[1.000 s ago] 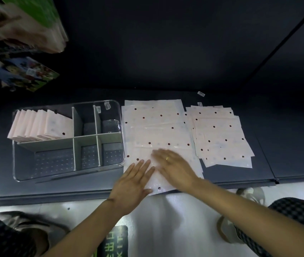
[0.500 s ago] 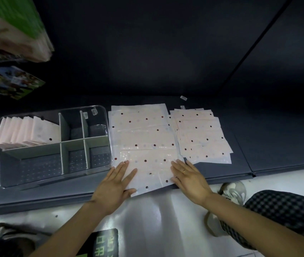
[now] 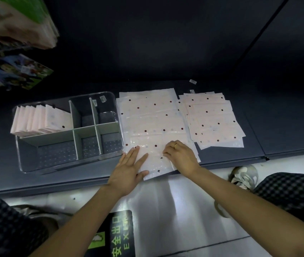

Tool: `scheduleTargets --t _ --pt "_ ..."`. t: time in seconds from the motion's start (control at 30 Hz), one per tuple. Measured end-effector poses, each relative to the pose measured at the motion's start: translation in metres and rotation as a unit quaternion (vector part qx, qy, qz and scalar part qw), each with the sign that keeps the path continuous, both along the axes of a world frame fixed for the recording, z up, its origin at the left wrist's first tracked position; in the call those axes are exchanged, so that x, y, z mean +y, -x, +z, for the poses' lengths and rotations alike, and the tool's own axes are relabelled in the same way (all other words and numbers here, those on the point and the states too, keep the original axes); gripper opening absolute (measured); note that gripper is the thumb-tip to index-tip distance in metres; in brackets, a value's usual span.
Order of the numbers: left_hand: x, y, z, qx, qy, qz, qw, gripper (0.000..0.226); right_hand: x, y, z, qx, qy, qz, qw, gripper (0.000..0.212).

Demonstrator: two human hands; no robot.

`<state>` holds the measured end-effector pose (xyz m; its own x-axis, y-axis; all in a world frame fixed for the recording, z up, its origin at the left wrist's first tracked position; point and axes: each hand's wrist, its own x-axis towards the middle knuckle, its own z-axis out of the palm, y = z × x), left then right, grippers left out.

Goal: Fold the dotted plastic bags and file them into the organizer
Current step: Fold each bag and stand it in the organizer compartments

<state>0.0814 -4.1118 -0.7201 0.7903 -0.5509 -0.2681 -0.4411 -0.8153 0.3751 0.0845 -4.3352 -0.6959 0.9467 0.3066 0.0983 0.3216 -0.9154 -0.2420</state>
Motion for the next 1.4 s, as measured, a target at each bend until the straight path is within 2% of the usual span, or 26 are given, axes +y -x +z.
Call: scheduleTargets --t 0.2,0.37,0.43,0.53,0.6,0.7,0.73,0.8,0.9,0.93,1.0,1.07,1.13,1.23,1.4 --pt "-0.002 0.000 0.009 0.015 0.015 0.024 0.999 0.057 -0.003 -0.004 0.003 -0.015 0.012 0.030 0.999 0.015" --pt "-0.006 0.003 0.016 0.009 0.022 0.052 0.998 0.057 0.001 -0.007 0.009 -0.033 0.134 0.063 0.988 0.023" --pt "-0.007 0.004 0.020 -0.001 0.032 0.066 0.997 0.055 0.005 -0.009 0.015 -0.022 0.135 0.049 0.989 0.022" --pt "-0.007 0.006 0.028 -0.054 0.068 0.084 0.993 0.049 0.004 -0.014 0.023 0.067 0.072 0.041 0.994 0.008" --pt "-0.007 0.008 0.034 -0.096 0.100 0.082 0.987 0.040 -0.004 -0.013 0.032 0.157 0.015 0.051 0.986 0.016" --pt "-0.010 0.008 0.046 -0.143 0.144 0.070 0.977 0.016 -0.014 -0.007 0.055 0.255 -0.065 0.059 0.963 0.011" --pt "-0.012 0.008 0.050 -0.138 0.149 0.069 0.977 0.015 -0.017 -0.007 0.061 0.278 -0.072 0.065 0.956 0.010" --pt "-0.016 0.007 0.055 -0.095 0.155 0.089 0.979 0.020 -0.022 -0.008 0.070 0.307 -0.056 0.071 0.947 0.012" --pt "-0.018 0.005 0.059 -0.047 0.165 0.133 0.976 0.020 -0.022 -0.016 0.070 0.291 -0.037 0.056 0.954 0.011" --pt "-0.017 0.005 0.061 -0.053 0.169 0.138 0.975 0.018 -0.019 -0.021 0.068 0.275 -0.040 0.047 0.960 0.009" --pt "-0.014 0.006 0.063 -0.131 0.157 0.124 0.971 0.020 -0.013 -0.032 0.061 0.251 -0.045 0.026 0.967 0.012" --pt "-0.013 0.008 0.062 -0.212 0.142 0.103 0.961 0.028 -0.006 -0.045 0.053 0.252 -0.031 0.018 0.967 0.016" --pt "-0.016 0.013 0.056 -0.248 0.136 0.059 0.957 0.028 -0.001 -0.055 0.043 0.259 -0.014 0.013 0.966 0.018" --pt "-0.020 0.025 0.040 -0.208 0.110 0.000 0.972 0.032 0.004 -0.061 0.030 0.258 -0.024 -0.004 0.966 0.031" --pt "-0.018 0.038 0.014 -0.170 0.015 -0.027 0.985 0.058 0.010 -0.063 0.021 0.261 -0.017 0.000 0.965 0.043"
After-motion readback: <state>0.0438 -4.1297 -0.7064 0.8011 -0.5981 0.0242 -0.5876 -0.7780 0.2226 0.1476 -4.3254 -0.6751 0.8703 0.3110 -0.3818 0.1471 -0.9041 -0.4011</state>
